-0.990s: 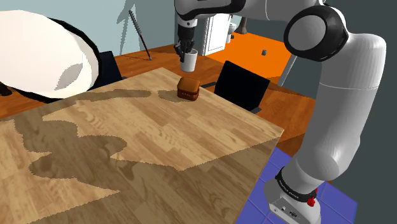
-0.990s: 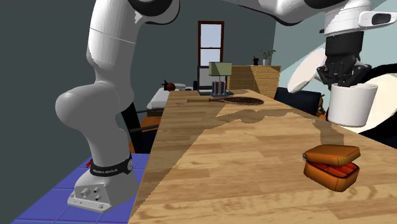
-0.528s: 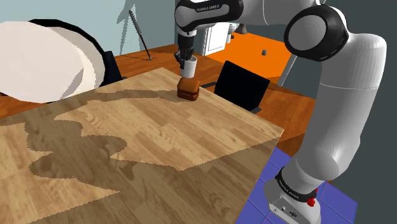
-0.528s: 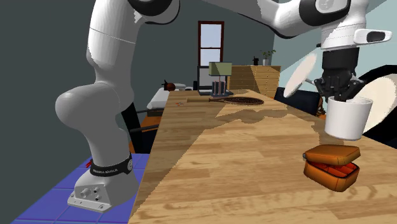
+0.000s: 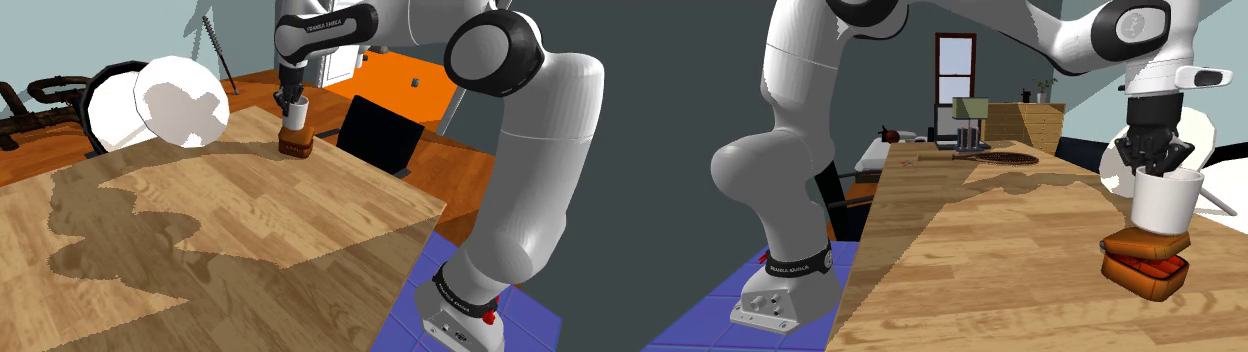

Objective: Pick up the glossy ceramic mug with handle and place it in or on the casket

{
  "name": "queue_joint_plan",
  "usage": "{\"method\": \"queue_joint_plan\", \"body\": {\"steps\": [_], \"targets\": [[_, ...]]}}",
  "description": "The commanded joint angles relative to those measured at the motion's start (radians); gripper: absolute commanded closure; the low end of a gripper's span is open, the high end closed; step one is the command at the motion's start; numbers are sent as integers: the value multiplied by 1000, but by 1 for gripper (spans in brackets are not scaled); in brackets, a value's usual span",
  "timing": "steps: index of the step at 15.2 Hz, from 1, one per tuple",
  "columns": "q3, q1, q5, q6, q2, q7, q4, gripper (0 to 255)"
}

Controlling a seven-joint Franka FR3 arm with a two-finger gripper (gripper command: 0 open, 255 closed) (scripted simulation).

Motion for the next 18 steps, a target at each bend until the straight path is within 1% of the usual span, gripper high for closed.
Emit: {"method": "queue_joint_plan", "body": {"steps": [1,4,5,10,14,18], "targets": [[0,0,0,1,0,0,0,255],[0,0,0,1,0,0,0,255],[0,0,0,1,0,0,0,0],[0,0,0,1,0,0,0,0],[3,2,6,-110,-34,-5,77,0],[3,2,6,-110,-34,-5,77,0]]}}
